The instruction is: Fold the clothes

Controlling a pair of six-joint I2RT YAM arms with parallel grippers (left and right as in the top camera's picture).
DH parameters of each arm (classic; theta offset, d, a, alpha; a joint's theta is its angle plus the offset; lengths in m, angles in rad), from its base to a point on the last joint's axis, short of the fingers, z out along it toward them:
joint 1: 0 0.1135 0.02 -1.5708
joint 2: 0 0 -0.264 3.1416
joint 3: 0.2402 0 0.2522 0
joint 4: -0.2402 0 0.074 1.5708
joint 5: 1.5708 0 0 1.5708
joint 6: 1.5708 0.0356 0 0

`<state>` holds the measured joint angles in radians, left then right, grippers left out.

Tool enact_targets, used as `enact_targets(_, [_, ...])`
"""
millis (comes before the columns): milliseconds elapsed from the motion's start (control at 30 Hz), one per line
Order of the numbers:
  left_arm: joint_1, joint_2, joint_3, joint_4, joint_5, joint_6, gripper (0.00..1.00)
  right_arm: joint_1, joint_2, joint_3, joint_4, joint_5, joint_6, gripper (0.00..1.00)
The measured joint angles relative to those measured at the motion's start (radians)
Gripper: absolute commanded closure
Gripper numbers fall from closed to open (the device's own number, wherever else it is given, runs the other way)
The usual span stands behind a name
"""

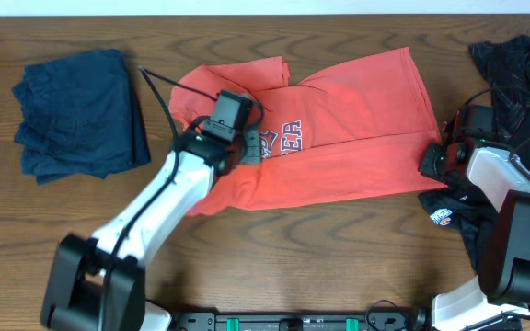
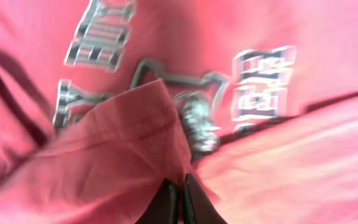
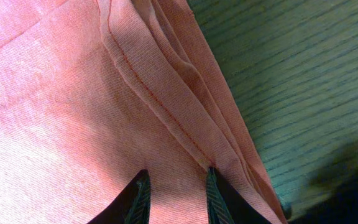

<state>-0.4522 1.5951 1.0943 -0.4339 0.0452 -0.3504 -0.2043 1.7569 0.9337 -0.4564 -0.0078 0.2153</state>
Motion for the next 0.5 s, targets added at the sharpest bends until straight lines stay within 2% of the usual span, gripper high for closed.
enact_targets(133, [-0.032, 0.000, 0.008, -0.002, -0.024, 0.007, 0.94, 0.000, 0.000, 0.000, -0.003, 0.001, 0.000, 0.71])
enact_targets(500, [-0.049, 0.134, 0.008, -0.011, -0.034, 0.011, 0.94, 0.000, -0.002, 0.000, -0.017, 0.005, 0.000, 0.71])
